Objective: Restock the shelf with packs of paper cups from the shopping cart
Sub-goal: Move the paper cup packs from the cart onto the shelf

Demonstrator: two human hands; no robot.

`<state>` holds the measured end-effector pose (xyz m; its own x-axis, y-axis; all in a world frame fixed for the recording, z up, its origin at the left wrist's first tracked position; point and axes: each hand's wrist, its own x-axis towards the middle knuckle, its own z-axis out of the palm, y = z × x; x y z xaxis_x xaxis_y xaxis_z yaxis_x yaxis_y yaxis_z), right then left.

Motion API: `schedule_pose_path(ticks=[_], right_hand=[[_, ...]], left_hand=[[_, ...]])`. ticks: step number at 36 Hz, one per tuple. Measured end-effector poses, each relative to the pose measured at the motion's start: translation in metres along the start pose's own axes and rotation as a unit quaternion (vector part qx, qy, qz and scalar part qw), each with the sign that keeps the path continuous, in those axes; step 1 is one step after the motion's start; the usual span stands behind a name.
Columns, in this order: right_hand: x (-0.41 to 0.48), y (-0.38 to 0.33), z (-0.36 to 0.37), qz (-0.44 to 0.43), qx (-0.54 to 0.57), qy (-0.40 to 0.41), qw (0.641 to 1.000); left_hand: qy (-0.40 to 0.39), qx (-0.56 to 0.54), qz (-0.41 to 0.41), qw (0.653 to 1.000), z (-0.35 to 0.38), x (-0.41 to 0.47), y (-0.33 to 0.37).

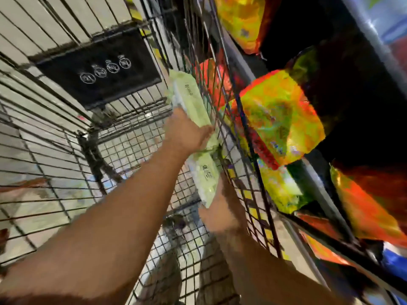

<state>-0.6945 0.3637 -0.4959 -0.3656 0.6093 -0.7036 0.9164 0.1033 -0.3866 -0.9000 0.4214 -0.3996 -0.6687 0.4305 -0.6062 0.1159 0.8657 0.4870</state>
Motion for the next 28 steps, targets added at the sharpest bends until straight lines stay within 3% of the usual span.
schedule_pose_path(ticks=[5, 8, 11, 17, 24, 28], right_hand=[[-0.018, -0.016, -0.024, 0.002, -0.059, -0.017, 0.998], [-0.023, -0.02, -0.035, -0.023, -0.095, 0.01, 0.995], [-0.025, -0.022, -0.038, -0.028, -0.123, -0.001, 0.992], [-0.026, -0.027, -0.041, -0.032, -0.144, 0.0, 0.989], [-0.027, -0.031, -0.033, -0.008, -0.09, 0.021, 0.996], [-0.027, -0.031, -0.03, -0.012, -0.08, 0.019, 0.997]], left_hand=[[-0.056, 0.012, -0.049, 0.997, 0.017, 0.038, 0.001], [-0.068, -0.087, -0.066, 0.992, 0.022, 0.043, -0.014], [-0.043, -0.169, -0.067, 0.982, 0.019, 0.045, -0.029], [0.002, -0.187, -0.061, 0.98, 0.013, 0.046, -0.049], [0.085, -0.068, -0.132, 0.985, 0.017, 0.051, -0.04], [0.084, -0.086, -0.156, 0.98, 0.011, 0.052, -0.051]])
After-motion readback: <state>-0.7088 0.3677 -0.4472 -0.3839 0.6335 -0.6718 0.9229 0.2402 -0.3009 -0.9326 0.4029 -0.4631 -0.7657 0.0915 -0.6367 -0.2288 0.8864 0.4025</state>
